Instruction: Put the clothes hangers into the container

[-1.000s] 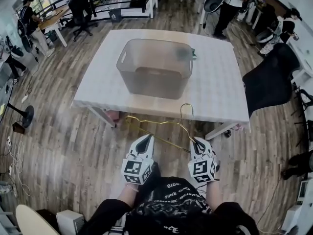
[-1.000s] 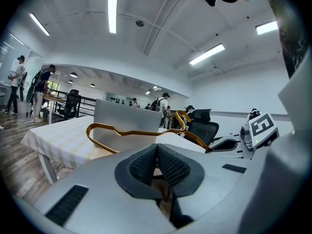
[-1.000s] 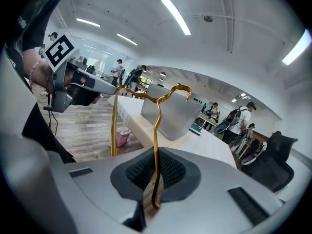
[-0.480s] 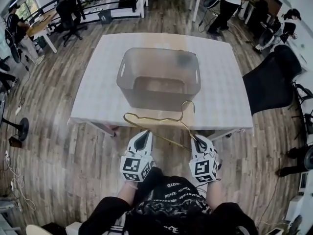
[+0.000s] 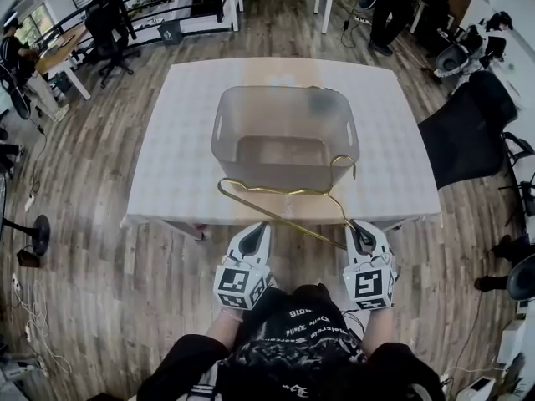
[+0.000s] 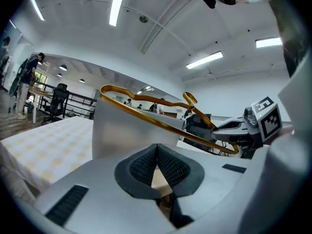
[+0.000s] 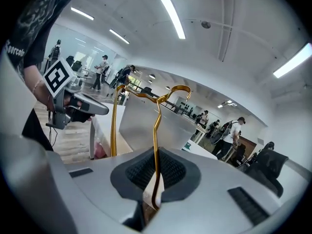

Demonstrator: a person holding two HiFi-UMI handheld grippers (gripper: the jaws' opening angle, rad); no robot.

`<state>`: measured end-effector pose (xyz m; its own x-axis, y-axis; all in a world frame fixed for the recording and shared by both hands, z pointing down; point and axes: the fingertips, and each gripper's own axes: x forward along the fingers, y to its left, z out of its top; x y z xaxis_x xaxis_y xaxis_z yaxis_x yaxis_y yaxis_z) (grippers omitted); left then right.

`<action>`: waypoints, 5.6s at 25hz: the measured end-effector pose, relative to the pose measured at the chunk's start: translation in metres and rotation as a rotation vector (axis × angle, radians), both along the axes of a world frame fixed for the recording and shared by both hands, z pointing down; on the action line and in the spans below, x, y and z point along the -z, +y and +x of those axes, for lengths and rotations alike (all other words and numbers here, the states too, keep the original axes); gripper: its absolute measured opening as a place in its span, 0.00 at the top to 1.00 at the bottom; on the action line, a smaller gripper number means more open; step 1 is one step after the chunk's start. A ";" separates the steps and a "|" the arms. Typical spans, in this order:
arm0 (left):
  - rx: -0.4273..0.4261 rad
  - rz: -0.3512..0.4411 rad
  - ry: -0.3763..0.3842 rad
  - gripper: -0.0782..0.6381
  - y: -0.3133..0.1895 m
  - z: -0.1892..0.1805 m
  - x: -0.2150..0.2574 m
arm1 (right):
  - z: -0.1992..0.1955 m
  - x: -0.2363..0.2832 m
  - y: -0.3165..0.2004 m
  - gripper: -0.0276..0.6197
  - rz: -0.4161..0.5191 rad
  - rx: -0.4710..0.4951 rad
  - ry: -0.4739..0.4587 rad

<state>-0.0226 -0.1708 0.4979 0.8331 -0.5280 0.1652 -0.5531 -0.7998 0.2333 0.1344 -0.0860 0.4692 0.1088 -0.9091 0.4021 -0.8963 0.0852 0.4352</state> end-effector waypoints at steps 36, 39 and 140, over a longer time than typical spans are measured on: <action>0.196 -0.027 -0.027 0.86 -0.074 -0.001 0.000 | 0.109 0.082 -0.172 0.93 -0.221 0.235 0.235; 0.202 -0.030 -0.034 0.86 -0.075 0.001 -0.002 | 0.105 0.075 -0.185 0.93 -0.254 0.279 0.248; 0.460 -0.097 -0.101 0.86 -0.124 -0.030 -0.016 | 0.080 -0.044 -0.359 0.58 -0.614 0.647 0.438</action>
